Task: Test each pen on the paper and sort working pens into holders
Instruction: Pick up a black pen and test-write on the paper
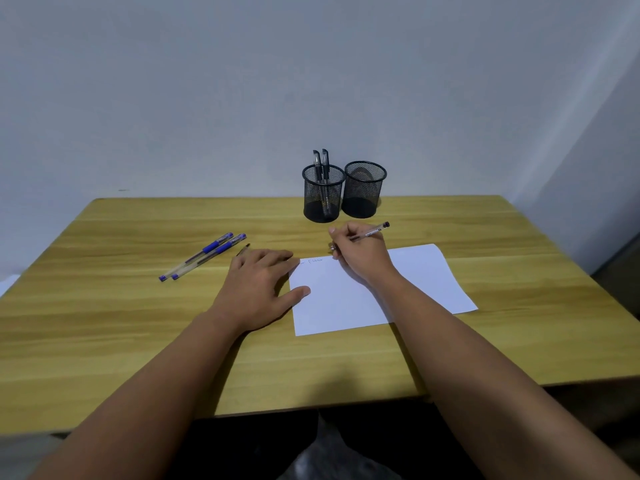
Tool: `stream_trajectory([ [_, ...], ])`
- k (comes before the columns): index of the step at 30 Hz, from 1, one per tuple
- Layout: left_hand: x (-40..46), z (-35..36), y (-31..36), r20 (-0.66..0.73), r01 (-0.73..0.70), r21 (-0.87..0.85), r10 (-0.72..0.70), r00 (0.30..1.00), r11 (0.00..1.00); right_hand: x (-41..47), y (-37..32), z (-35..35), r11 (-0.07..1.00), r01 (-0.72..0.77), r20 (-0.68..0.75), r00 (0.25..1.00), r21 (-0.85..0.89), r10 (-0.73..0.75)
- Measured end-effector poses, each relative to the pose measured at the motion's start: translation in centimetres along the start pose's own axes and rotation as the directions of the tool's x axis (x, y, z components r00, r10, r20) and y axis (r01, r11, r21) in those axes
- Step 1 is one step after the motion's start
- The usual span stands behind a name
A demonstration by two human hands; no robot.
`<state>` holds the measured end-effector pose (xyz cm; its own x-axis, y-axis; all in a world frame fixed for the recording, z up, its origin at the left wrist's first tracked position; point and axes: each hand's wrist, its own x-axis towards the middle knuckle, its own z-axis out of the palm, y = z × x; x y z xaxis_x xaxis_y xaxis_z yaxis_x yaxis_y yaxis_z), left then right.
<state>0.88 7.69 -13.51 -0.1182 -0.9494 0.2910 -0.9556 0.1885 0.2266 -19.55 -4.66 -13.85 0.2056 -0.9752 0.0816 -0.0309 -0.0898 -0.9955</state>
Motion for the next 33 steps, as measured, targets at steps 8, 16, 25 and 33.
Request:
stream_trajectory([
  [8, -0.2, 0.2, -0.1, -0.033, 0.007, -0.028, -0.008, 0.999, 1.0, -1.5, -0.9, -0.4, 0.991, 0.101, -0.141, 0.984, -0.085, -0.113],
  [16, -0.1, 0.2, -0.3, -0.013, 0.018, -0.026, -0.019, 1.0, 0.999, -1.1, -0.7, -1.6, 0.999, -0.016, -0.11, 0.994, -0.047, 0.011],
  [25, -0.3, 0.3, -0.1, -0.056, 0.04, -0.016, -0.04, 0.998, 0.999, -1.8, -0.4, -1.4, 0.999, -0.011, -0.118, 0.993, -0.043, 0.006],
  [33, -0.4, 0.2, -0.1, -0.066, 0.06, -0.004, -0.06, 0.996, 0.998, -1.9, -0.6, -1.4, 0.997, -0.003, -0.122, 0.993, -0.08, -0.007],
])
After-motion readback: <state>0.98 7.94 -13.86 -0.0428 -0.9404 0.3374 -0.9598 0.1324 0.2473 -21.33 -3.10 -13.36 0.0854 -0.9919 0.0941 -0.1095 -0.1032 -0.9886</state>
